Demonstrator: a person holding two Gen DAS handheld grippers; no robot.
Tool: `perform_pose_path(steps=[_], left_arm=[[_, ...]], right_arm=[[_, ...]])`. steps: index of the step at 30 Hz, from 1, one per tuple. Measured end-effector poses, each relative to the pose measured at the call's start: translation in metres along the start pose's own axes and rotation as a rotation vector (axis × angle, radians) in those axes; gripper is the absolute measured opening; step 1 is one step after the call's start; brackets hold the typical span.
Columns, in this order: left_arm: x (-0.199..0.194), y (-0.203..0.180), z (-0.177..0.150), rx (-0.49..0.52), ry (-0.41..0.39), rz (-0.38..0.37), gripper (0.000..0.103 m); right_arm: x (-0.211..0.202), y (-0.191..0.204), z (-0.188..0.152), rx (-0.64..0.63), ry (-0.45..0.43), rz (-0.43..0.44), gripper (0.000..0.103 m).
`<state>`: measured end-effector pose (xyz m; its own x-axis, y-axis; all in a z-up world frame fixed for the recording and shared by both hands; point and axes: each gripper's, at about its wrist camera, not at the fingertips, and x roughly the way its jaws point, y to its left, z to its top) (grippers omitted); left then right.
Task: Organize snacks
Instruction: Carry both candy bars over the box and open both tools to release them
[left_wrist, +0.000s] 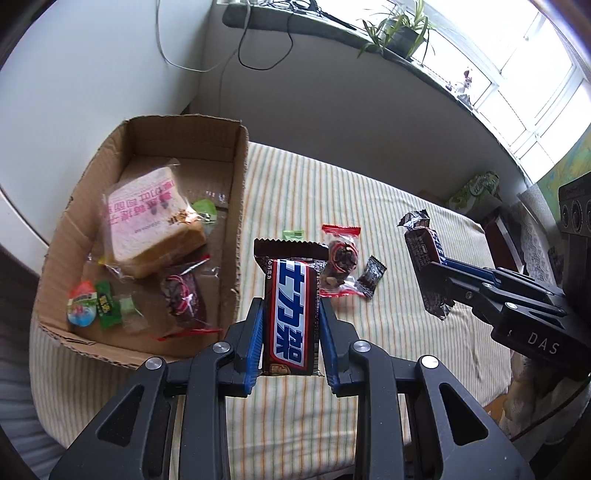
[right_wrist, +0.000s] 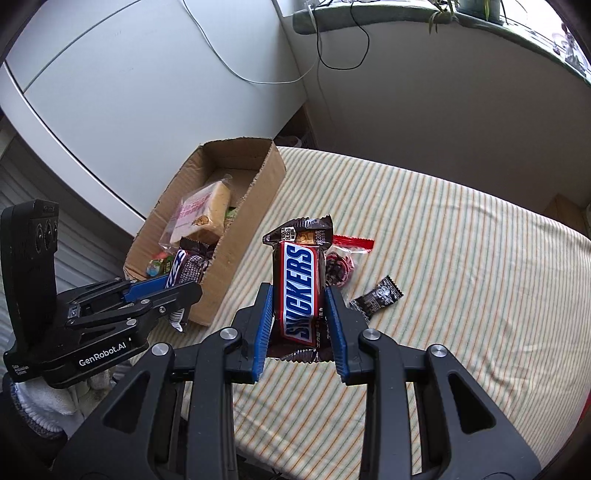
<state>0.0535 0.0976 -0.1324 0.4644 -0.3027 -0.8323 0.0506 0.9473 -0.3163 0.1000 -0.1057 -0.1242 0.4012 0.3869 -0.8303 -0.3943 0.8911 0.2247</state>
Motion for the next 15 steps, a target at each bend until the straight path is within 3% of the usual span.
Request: perform_pose_path(steps=[15], left_arm=[[-0.022,0.057,0.008,-0.075,-0.065,0.087,0.027]], right_arm=[[0.040,0.056,0.047,-0.125,0.015,0.030,0.030]])
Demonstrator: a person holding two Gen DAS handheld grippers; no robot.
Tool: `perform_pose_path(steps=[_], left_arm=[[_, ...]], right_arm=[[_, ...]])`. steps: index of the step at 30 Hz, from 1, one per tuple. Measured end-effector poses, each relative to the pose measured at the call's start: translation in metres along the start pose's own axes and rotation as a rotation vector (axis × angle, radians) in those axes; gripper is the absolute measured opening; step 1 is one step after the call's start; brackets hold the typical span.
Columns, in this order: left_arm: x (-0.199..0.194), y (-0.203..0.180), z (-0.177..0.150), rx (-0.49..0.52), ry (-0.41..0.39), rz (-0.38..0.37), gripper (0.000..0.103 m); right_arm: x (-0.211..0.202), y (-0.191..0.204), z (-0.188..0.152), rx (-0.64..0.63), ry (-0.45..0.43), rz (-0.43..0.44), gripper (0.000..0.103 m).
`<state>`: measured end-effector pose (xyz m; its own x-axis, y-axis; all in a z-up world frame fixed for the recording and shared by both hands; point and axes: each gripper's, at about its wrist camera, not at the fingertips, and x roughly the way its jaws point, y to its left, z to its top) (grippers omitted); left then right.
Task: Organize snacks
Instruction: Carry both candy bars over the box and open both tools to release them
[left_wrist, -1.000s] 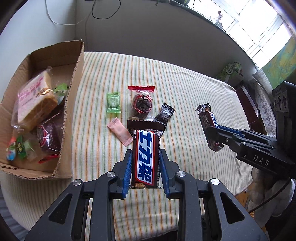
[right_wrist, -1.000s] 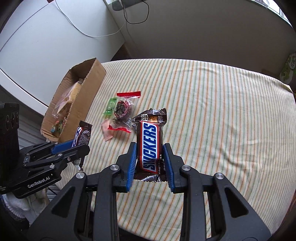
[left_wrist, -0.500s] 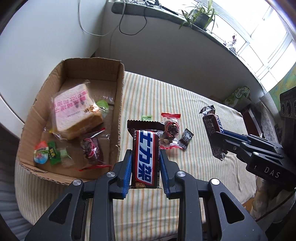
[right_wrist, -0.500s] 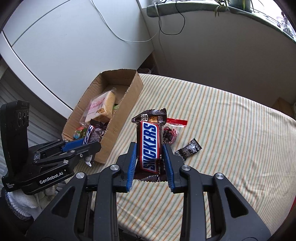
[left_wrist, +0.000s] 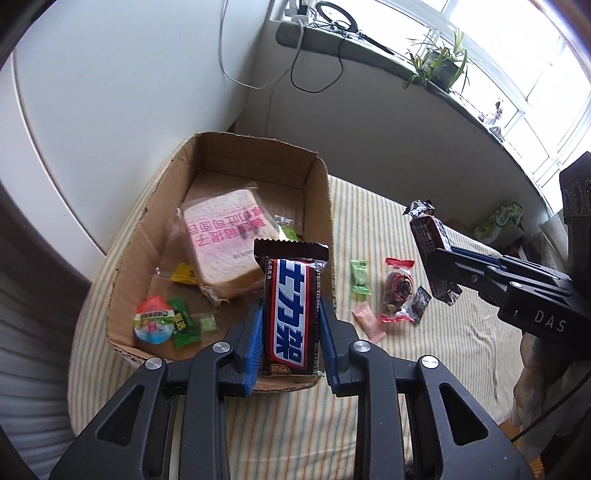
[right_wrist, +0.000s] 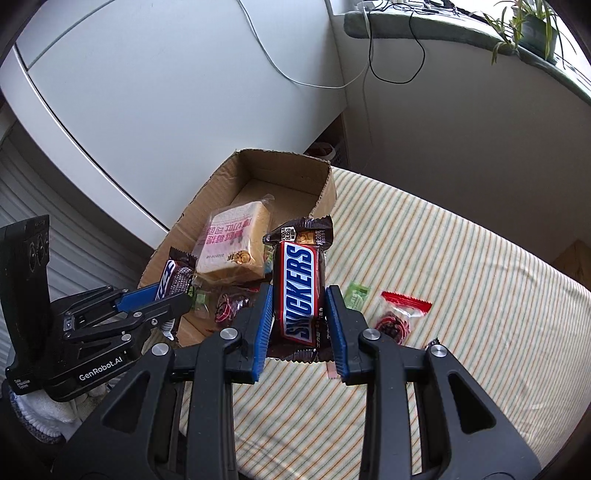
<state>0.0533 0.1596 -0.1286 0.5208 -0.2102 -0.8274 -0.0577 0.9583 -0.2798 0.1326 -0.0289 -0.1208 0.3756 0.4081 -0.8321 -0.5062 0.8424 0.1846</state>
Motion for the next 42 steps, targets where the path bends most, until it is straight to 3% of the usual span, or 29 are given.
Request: perform_pose_path(steps=[12,24,30,34,36,42], left_arm=[[0.008,0.043,0.009,-0.067,0.006,0.071,0.027],[0.026,0.052,0.020,-0.082,0.025,0.079,0.027],[0.028,0.052,0.021,-0.080,0.032,0.082,0.027],[0.028,0.051,0.020,-0.076,0.036,0.092,0.030],[0.027,0.052,0.021,-0.082,0.033,0.097,0.035],[0.024,0.052,0.019,-0.084,0.032,0.103,0.035]], right_arm=[[0.065,0.037,0.039,-0.104,0.061,-0.005,0.030],[0.109,0.037,0.053,-0.088,0.112,-0.021,0.030],[0.111,0.036,0.054,-0.083,0.105,-0.027,0.030],[0.104,0.035,0.054,-0.086,0.085,-0.030,0.046],[0.100,0.034,0.052,-0.086,0.078,-0.029,0.047],[0.087,0.029,0.046,-0.074,0.067,-0.026,0.047]])
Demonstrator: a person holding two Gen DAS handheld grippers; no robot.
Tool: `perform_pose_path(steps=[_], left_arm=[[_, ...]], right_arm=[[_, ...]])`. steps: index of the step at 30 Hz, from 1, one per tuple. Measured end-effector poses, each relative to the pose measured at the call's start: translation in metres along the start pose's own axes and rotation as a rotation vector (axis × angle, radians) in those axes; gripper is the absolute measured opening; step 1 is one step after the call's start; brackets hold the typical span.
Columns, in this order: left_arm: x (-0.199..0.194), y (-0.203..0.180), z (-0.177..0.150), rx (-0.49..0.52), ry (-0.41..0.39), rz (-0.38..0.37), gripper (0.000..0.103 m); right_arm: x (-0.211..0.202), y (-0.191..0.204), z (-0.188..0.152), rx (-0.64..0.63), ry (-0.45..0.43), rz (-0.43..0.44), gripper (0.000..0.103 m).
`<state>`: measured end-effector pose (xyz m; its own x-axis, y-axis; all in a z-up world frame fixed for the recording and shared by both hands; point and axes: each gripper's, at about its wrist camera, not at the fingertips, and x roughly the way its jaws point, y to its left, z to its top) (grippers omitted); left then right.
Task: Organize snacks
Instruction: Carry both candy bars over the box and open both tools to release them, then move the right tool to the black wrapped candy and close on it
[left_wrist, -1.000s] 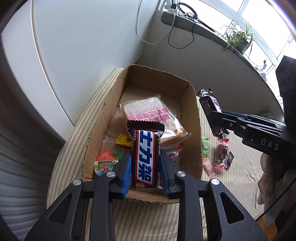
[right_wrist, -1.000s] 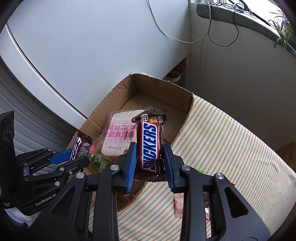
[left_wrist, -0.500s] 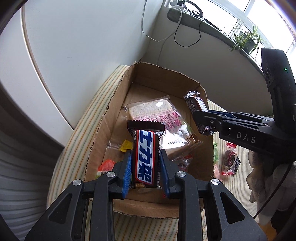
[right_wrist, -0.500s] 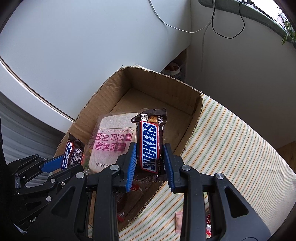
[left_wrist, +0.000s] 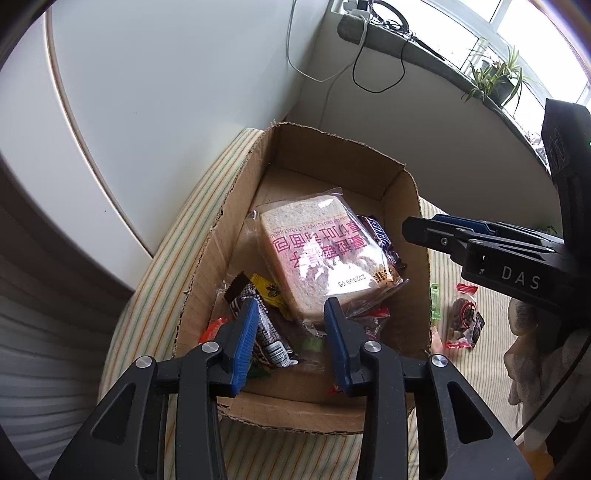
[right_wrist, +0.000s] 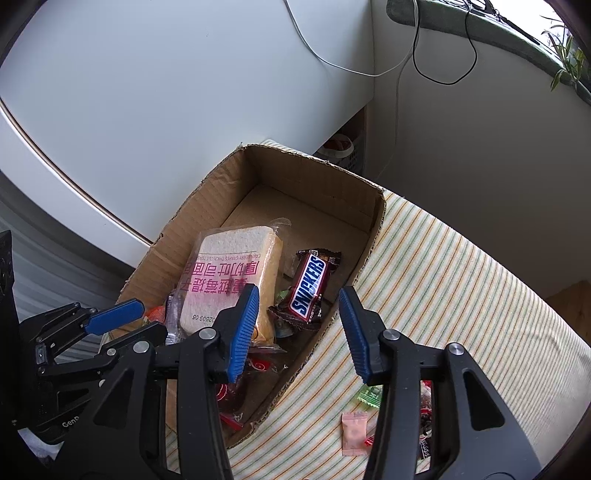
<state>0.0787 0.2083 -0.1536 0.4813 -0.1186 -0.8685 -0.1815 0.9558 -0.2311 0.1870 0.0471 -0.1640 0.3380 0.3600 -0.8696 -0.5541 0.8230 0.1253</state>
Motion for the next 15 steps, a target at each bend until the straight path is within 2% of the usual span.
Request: perform_pose_path(steps=[9,15], left_arm=[[-0.012,-0.008,-0.004,-0.001,-0.012,-0.016,0.036],[-0.021,-0.020,-0.009,0.019,-0.021,-0.040,0.035]], right_arm=[[-0.035,-0.019,-0.019,0.020,-0.032,-0.002,0.047],[-0.063,-0.056,-0.043,0.068,-0.044,-0.033,0.048]])
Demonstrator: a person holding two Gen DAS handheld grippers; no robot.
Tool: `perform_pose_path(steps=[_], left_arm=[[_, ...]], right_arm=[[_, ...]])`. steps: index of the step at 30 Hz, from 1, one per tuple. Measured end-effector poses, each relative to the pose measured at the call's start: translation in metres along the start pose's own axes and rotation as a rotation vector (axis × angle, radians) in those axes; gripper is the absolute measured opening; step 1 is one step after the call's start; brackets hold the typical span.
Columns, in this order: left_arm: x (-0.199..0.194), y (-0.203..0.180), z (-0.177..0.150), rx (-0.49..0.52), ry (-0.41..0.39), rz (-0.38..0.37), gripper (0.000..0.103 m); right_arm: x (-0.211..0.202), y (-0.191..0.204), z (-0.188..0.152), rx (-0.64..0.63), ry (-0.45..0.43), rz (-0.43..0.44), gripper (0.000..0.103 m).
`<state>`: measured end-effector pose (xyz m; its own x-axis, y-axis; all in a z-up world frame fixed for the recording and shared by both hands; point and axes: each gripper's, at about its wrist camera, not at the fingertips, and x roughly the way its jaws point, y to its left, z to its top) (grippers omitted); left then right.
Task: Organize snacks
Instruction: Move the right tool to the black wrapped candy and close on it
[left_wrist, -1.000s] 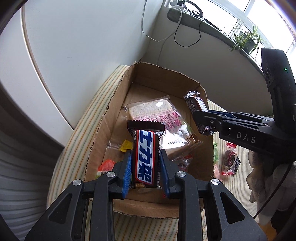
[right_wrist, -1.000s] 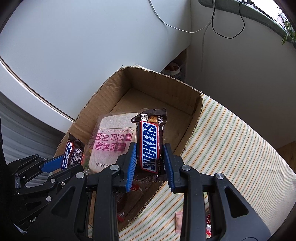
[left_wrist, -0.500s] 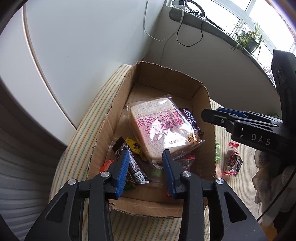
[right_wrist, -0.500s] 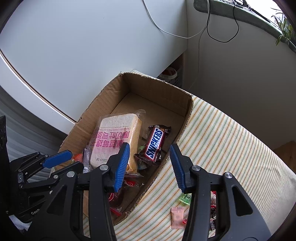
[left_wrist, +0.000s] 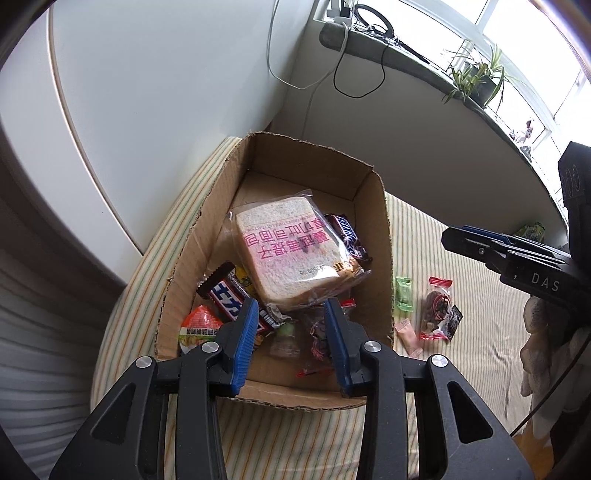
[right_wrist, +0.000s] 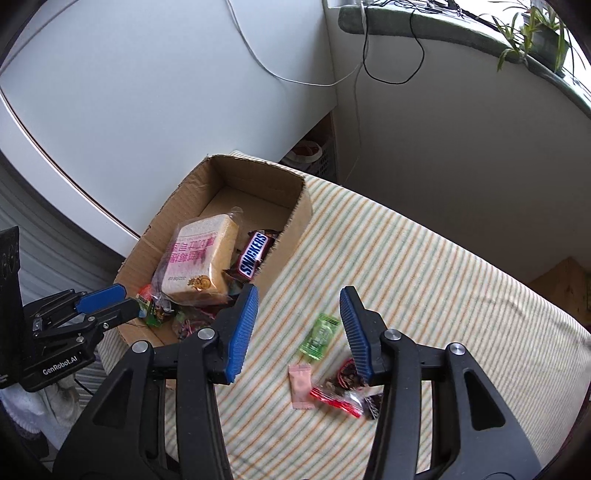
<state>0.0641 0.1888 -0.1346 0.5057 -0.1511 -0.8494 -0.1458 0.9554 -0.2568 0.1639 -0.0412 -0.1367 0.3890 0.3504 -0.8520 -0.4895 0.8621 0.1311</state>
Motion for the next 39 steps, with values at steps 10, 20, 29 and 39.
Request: perform_pose_path(steps=[10,20,29,39], left_arm=[[-0.001,-0.041,-0.013,0.074,0.017,-0.061,0.036],[0.015,-0.096,-0.025,0.196,0.079,-0.124,0.036],[0.041,-0.128,-0.023,0.273,0.132,-0.170,0.036],[0.071,-0.148,-0.021,0.291,0.194,-0.203,0.036]], right_arm=[[-0.023,-0.062,-0.041,0.079,0.030,-0.066,0.049],[-0.001,-0.110,-0.086,0.362,0.135,-0.014,0.049],[0.032,-0.135,-0.107,0.660,0.202,0.046,0.049],[0.059,-0.122,-0.095,0.692,0.234,-0.028,0.038]])
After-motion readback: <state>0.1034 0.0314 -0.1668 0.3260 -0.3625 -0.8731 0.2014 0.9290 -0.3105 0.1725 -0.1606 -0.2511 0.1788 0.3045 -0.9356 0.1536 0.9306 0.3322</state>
